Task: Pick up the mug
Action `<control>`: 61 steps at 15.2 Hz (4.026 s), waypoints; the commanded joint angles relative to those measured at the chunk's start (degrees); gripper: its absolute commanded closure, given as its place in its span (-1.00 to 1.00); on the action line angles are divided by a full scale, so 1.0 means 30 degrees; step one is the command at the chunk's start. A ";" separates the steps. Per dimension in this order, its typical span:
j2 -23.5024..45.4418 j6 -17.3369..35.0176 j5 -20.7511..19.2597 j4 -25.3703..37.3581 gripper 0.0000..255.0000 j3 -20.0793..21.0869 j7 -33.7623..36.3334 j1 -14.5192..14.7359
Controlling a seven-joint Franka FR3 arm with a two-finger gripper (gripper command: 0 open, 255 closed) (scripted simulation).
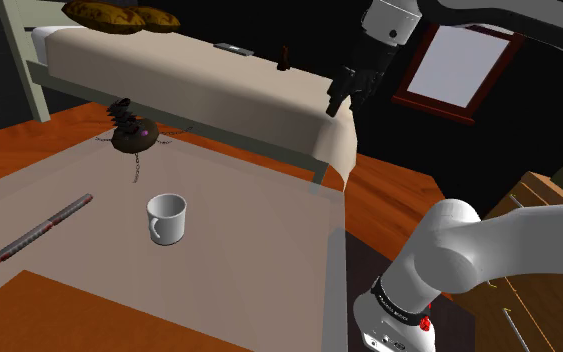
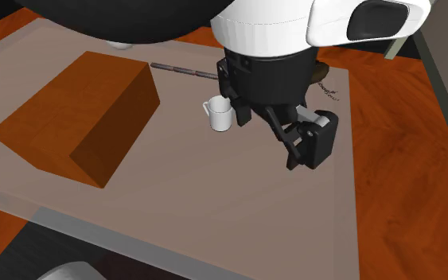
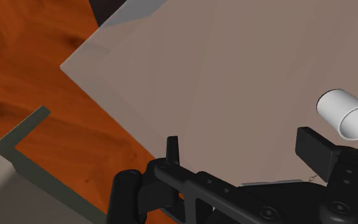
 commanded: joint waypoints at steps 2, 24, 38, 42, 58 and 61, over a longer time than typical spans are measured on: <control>0.0343 0.0470 0.0175 -0.0209 -1.00 0.0185 0.0226 0.0086; 1.2315 0.9983 0.2151 0.0880 -1.00 0.4219 0.4720 0.1651; 2.0097 1.3085 0.0761 0.4929 -1.00 0.5219 0.7168 0.2755; 2.0706 1.3989 0.0536 0.4611 -1.00 0.5146 0.7286 0.2822; 2.0182 1.3216 0.0729 0.4879 1.00 0.5212 0.7184 0.2762; 1.9754 1.2530 0.0883 0.5154 1.00 0.5257 0.7105 0.2718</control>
